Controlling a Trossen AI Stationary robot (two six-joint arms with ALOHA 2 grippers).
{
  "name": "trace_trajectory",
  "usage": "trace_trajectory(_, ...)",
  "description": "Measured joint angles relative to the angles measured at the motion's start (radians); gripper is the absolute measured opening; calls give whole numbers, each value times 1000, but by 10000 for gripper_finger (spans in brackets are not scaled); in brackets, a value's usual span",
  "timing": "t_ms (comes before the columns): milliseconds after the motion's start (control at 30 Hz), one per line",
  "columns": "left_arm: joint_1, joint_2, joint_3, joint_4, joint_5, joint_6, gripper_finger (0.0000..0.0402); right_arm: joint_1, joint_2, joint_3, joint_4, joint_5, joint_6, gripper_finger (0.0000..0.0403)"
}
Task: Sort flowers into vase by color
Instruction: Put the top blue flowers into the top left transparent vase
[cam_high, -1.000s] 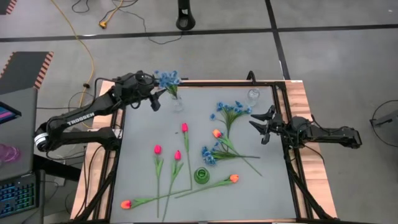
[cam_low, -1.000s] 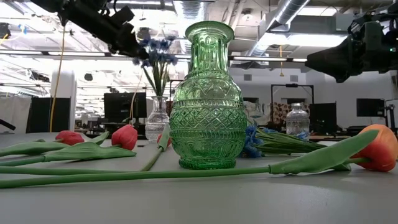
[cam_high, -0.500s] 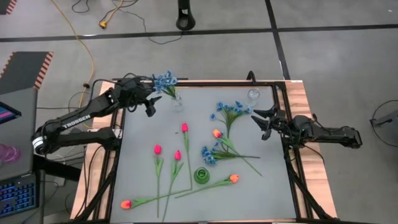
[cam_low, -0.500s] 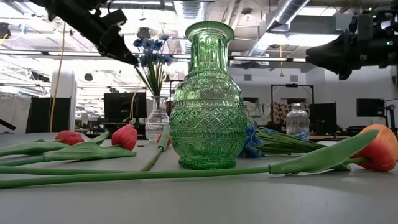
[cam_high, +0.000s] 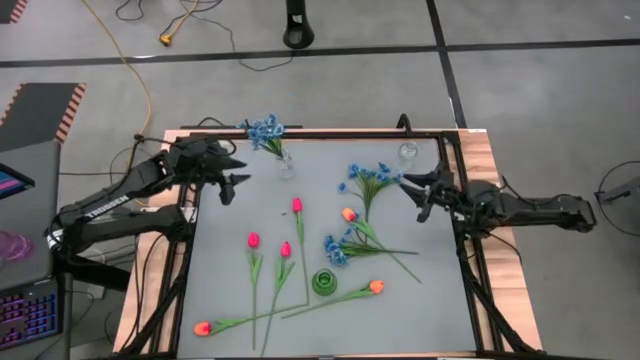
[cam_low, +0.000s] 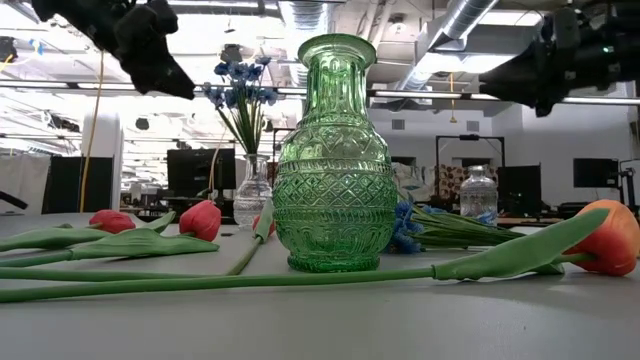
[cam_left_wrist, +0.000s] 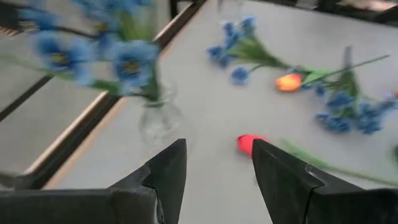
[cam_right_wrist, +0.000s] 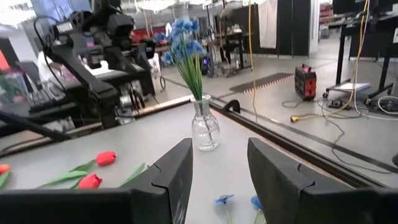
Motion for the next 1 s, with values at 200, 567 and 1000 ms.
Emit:
trace_trajectory(200,-113,-6,-154,224,1,-92,171,0,196,122,0,0,-1,173)
trace_trajectory(567,-296,-1,-313,494,-98,-172,171,0,473,306,-14,-1,15,144)
trace_trajectory(1000,-387,-2,-317,493,-180,-175,171,-14,751,505,-326,58,385,108)
